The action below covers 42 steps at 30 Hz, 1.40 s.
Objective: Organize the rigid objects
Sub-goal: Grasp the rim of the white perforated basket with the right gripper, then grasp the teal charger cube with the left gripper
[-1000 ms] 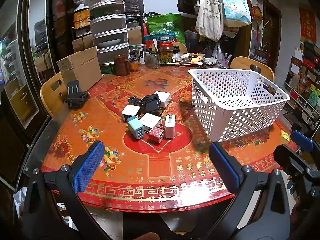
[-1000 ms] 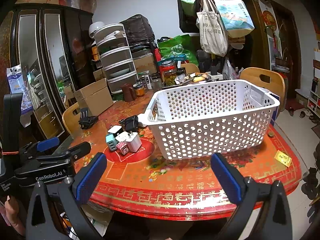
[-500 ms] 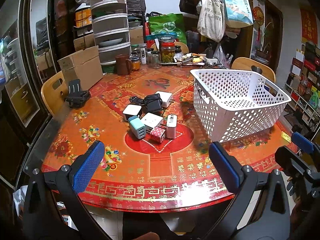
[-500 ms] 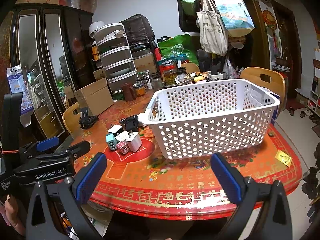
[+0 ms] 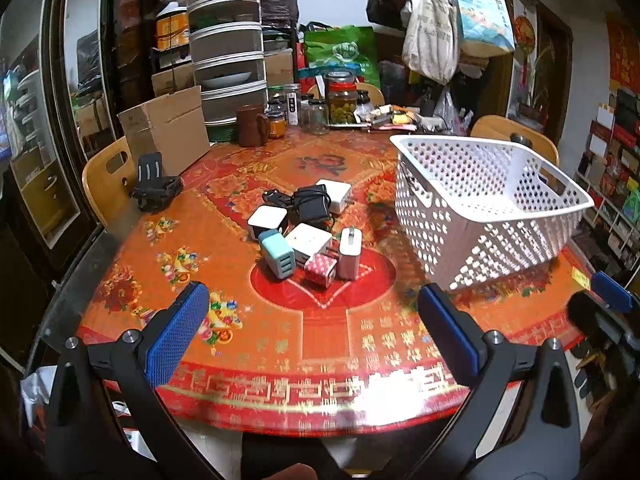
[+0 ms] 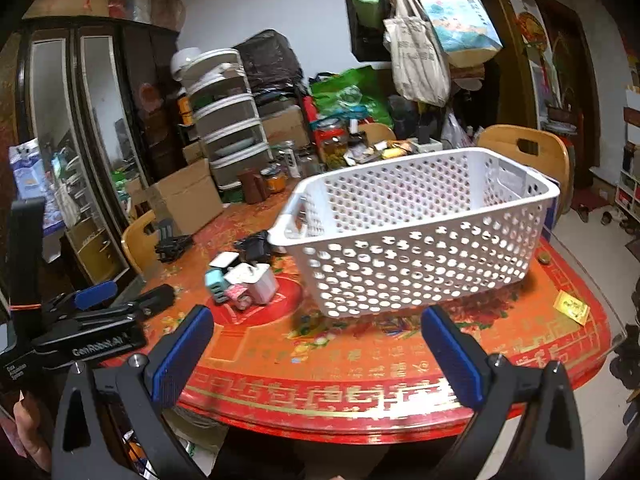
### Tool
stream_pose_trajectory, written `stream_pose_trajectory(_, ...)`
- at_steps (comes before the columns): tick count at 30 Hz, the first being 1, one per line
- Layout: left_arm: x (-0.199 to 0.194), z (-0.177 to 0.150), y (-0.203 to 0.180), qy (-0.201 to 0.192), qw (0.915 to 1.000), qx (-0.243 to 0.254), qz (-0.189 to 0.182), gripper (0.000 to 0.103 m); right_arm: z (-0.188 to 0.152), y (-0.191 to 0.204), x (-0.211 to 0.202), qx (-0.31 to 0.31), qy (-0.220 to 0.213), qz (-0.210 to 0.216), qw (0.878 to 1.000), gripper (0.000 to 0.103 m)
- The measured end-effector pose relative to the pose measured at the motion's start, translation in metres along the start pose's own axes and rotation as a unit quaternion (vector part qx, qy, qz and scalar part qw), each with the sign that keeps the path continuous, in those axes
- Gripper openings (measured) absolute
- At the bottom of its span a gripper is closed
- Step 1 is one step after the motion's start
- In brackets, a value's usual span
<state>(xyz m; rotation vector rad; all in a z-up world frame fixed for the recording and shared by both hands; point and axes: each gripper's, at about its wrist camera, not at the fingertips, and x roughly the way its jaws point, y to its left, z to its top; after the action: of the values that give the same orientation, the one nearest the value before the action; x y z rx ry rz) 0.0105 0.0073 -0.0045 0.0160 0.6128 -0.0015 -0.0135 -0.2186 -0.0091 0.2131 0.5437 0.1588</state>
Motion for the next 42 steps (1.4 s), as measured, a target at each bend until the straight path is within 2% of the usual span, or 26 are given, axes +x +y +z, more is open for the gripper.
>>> stream_pose_trajectory(3,0.015,0.006,0.018,-0.011,0.9996,-0.025,0.007,0.103,0.012,-0.028,-0.009,0.018,-0.044,-0.037,0.998,0.103)
stream_pose_trajectory(6,0.027,0.012,0.046,-0.032,0.9979,-0.056,0.009,0.103,0.04,-0.07,-0.016,0.024,-0.078,-0.119,0.99,0.103)
stream_pose_trajectory(8,0.03,0.017,0.062,-0.06,0.9953,-0.074,0.019,0.103,0.063,-0.104,-0.003,0.039,-0.06,-0.159,0.985,0.1)
stream_pose_trajectory(9,0.033,0.019,0.072,-0.076,0.9934,-0.084,0.014,0.103,0.073,-0.121,0.006,0.048,-0.047,-0.166,0.984,0.09)
stream_pose_trajectory(10,0.038,0.021,0.079,-0.076,0.9931,-0.089,0.002,0.103,0.08,-0.134,0.015,0.054,-0.034,-0.173,0.983,0.082)
stream_pose_trajectory(11,0.045,0.022,0.085,-0.064,0.9938,-0.09,-0.011,0.103,0.088,-0.148,0.027,0.057,-0.016,-0.182,0.982,0.079)
stream_pose_trajectory(14,0.071,0.023,0.093,-0.019,0.997,-0.074,0.01,0.103,0.104,-0.18,0.054,0.067,0.017,-0.184,0.98,0.074)
stream_pose_trajectory(17,0.094,0.016,0.101,0.01,0.9974,-0.072,0.003,0.103,0.114,-0.2,0.076,0.08,0.046,-0.172,0.981,0.068)
stream_pose_trajectory(22,0.123,0.008,0.1,0.049,0.9967,-0.064,0.011,0.103,0.116,-0.217,0.105,0.092,0.084,-0.161,0.979,0.032)
stream_pose_trajectory(26,0.135,0.01,0.095,0.056,0.9964,-0.06,0.022,0.103,0.111,-0.218,0.118,0.09,0.097,-0.149,0.98,0.027)
stream_pose_trajectory(29,0.147,0.009,0.089,0.077,0.9951,-0.052,0.034,0.103,0.11,-0.219,0.126,0.099,0.105,-0.135,0.98,0.023)
stream_pose_trajectory(34,0.16,0.0,0.076,0.104,0.994,-0.03,0.018,0.103,0.108,-0.214,0.136,0.087,0.121,-0.158,0.976,0.018)
stream_pose_trajectory(38,0.166,-0.002,0.064,0.111,0.9938,-0.005,0.005,0.103,0.107,-0.217,0.138,0.092,0.126,-0.16,0.975,0.015)
stream_pose_trajectory(42,0.177,0.011,0.072,0.114,0.9929,-0.034,-0.011,0.103,0.107,-0.217,0.138,0.092,0.126,-0.166,0.974,0.015)
